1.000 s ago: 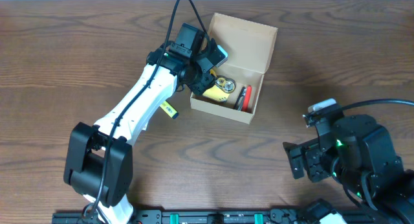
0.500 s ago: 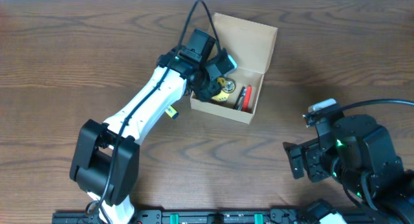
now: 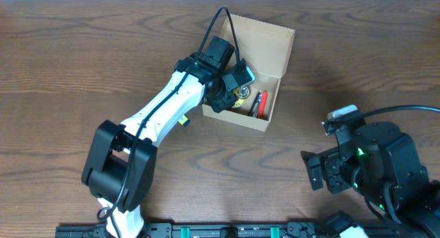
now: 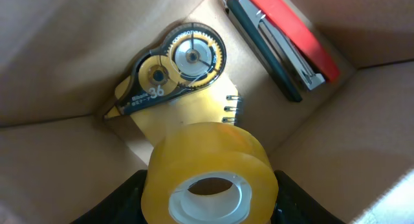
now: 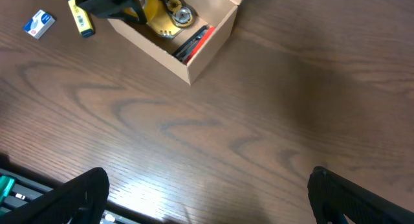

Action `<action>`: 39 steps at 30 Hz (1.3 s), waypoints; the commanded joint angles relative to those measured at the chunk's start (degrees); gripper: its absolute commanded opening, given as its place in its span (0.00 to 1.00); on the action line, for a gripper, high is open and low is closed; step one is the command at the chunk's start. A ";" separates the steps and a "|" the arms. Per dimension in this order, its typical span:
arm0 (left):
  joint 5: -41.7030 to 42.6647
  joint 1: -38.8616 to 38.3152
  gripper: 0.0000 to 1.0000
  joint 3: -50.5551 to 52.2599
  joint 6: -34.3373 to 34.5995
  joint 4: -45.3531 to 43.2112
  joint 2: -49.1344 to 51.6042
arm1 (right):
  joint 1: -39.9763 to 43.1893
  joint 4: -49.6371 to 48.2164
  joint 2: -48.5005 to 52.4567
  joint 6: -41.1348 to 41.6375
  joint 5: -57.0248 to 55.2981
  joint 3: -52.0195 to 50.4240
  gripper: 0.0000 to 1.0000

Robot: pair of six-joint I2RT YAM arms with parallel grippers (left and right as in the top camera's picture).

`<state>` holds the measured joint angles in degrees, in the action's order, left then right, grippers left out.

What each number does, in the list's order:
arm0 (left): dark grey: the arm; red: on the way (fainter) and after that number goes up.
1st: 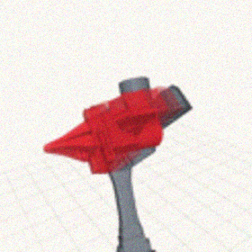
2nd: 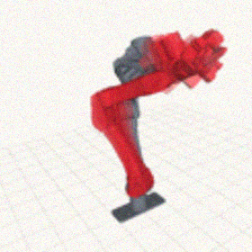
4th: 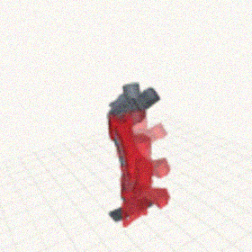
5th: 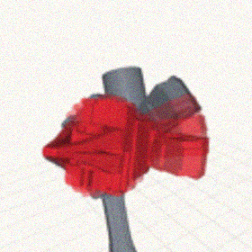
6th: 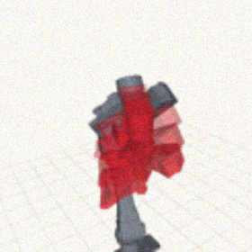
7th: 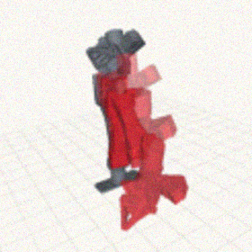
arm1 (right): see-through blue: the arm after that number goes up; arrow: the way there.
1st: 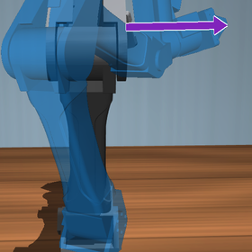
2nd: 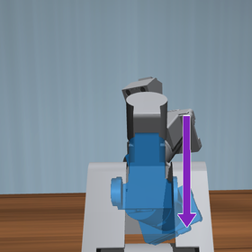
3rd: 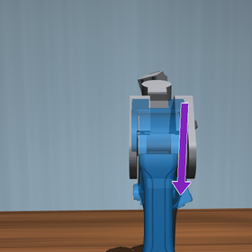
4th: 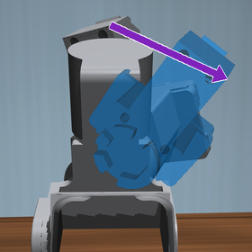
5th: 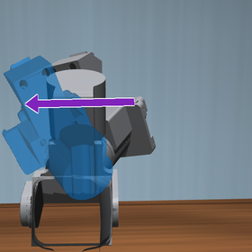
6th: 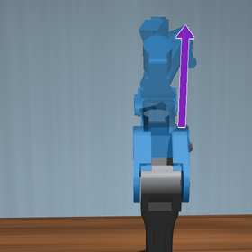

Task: Pack container
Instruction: 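Lower the tape roll into the box and open the left gripper, then raise the left gripper out of the box and retract to upper left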

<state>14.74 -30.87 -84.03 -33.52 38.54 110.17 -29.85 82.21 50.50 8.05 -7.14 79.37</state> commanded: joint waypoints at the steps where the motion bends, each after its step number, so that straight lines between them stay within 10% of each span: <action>1: -0.50 0.09 0.06 -1.31 -1.27 -0.31 0.31 | 0.31 0.02 0.02 -0.22 -0.35 0.04 0.99; 4: -2.14 0.09 0.07 -1.31 -1.25 -0.42 0.31 | 0.31 0.02 0.02 -0.22 -0.35 0.04 0.99; 9: -3.23 0.09 0.49 -1.31 -1.20 -0.42 0.31 | 0.31 0.02 0.02 -0.22 -0.35 0.04 0.99; 16: -3.34 0.09 0.70 -1.31 -1.20 -0.44 0.31 | 0.31 0.04 0.02 -0.22 -0.35 0.04 0.99; 39: -5.62 3.72 0.73 -23.08 4.22 6.23 0.28 | 0.31 0.04 0.02 -0.22 -0.35 0.04 0.99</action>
<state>11.20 -28.60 -103.81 -32.25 43.79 110.24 -29.85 82.21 50.50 8.05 -7.14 79.37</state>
